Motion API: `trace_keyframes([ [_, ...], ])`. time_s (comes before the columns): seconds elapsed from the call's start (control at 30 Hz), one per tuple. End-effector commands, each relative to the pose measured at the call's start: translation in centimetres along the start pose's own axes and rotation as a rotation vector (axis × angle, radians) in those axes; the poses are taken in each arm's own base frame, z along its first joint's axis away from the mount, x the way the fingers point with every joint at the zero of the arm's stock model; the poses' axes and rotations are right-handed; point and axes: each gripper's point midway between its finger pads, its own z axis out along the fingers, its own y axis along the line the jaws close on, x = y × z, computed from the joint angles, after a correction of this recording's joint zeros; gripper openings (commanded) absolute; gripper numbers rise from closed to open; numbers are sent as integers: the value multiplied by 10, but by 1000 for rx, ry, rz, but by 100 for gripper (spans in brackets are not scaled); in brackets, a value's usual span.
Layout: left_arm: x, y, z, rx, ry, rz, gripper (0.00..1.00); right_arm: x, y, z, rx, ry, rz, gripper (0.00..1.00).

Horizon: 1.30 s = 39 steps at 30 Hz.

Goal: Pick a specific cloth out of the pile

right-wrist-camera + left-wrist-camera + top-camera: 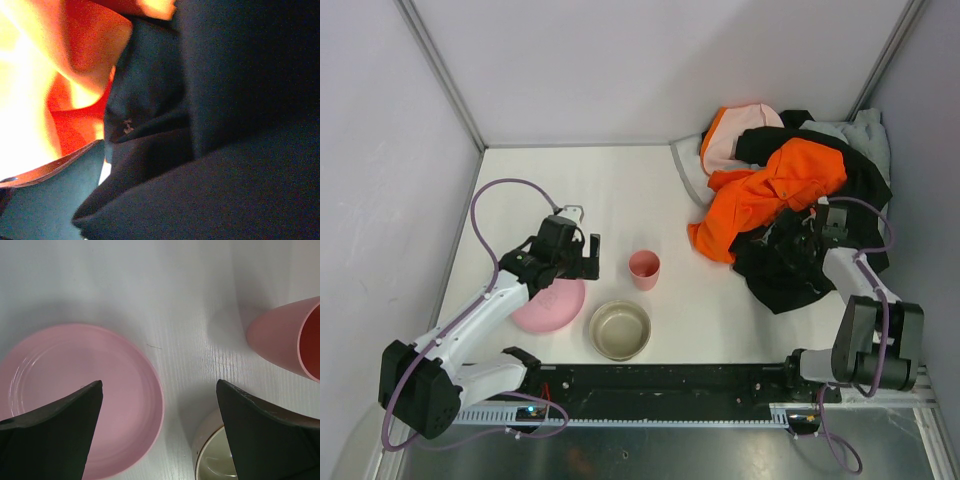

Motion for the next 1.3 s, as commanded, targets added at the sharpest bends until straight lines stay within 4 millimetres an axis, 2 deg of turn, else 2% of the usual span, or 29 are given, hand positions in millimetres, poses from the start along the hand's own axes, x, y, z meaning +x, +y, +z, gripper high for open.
trace_keyframes([
  [0.0,-20,-4,-10,9,-63,11,100,-27,49,13,-114,-41,-41,99],
  [0.13,-20,-4,-9,6,-62,11,100,-35,76,22,-146,-38,-87,99],
  [0.27,-19,-3,-9,2,-58,12,100,-34,97,25,-179,-33,-116,99],
  [0.43,-19,-3,-8,0,-55,12,100,-15,113,30,-195,-1,-153,99],
  [0.57,-19,-3,-8,0,-52,13,100,-8,120,29,-212,15,-166,99],
  [0.83,-19,-4,-8,3,-52,13,100,-3,130,14,-236,9,-196,99],
  [1.1,-19,-4,-8,4,-52,12,100,4,118,-3,-176,5,-236,99],
  [1.27,-19,-4,-8,4,-51,12,100,7,120,-7,-197,9,-258,99],
])
